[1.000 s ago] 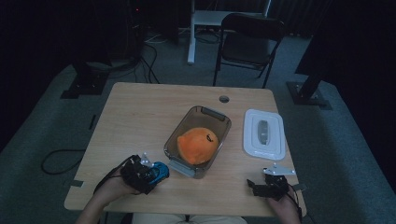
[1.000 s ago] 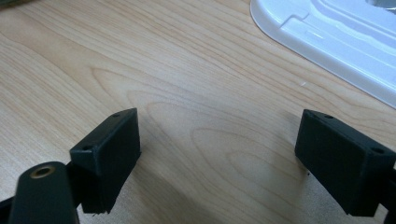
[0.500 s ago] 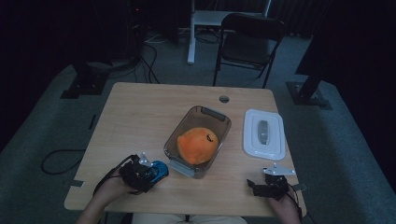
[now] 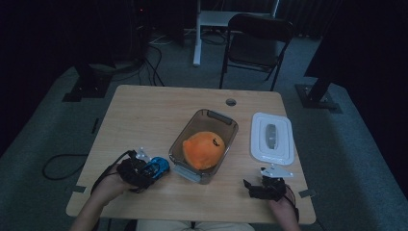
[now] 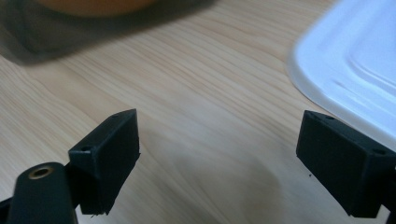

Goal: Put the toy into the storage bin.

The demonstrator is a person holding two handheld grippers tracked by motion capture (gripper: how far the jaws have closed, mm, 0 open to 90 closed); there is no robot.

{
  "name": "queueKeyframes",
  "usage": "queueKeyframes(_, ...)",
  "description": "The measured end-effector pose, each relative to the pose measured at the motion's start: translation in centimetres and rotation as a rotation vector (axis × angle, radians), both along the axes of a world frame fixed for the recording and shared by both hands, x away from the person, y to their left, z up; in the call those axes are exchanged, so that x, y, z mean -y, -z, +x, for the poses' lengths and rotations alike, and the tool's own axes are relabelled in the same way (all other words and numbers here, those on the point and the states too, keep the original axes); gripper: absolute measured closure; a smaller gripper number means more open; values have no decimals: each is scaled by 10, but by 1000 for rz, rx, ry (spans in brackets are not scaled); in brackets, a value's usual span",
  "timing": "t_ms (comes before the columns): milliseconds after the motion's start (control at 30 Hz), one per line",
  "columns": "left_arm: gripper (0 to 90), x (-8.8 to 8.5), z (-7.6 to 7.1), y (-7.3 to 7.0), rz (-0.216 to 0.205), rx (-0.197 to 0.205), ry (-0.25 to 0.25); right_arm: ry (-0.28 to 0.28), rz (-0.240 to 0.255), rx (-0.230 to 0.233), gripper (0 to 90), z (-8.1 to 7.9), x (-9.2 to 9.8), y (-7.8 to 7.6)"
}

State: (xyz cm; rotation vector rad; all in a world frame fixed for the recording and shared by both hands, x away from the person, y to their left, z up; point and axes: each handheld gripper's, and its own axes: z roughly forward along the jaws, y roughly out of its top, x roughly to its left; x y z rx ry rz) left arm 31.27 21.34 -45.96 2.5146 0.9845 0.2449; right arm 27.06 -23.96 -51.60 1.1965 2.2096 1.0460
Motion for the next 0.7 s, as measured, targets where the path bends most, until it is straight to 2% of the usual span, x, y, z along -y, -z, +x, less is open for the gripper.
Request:
queueKeyframes(200,286,-7,12,-21,-10,22,-32,-53,25,-25,123,12,-36,2)
queueKeyframes(267,286,-8,13,-24,-16,27,-33,-63,24,-20,123,14,-41,1)
queueKeyframes(300,286,-11,16,-32,-23,36,-45,-72,26,-18,124,16,-46,1)
queueKeyframes(367,286,-12,19,-38,-25,51,-56,-92,22,-19,123,20,-61,0)
queueKeyframes(700,286,-9,30,-77,-34,110,-45,-98,12,-17,123,25,-101,1)
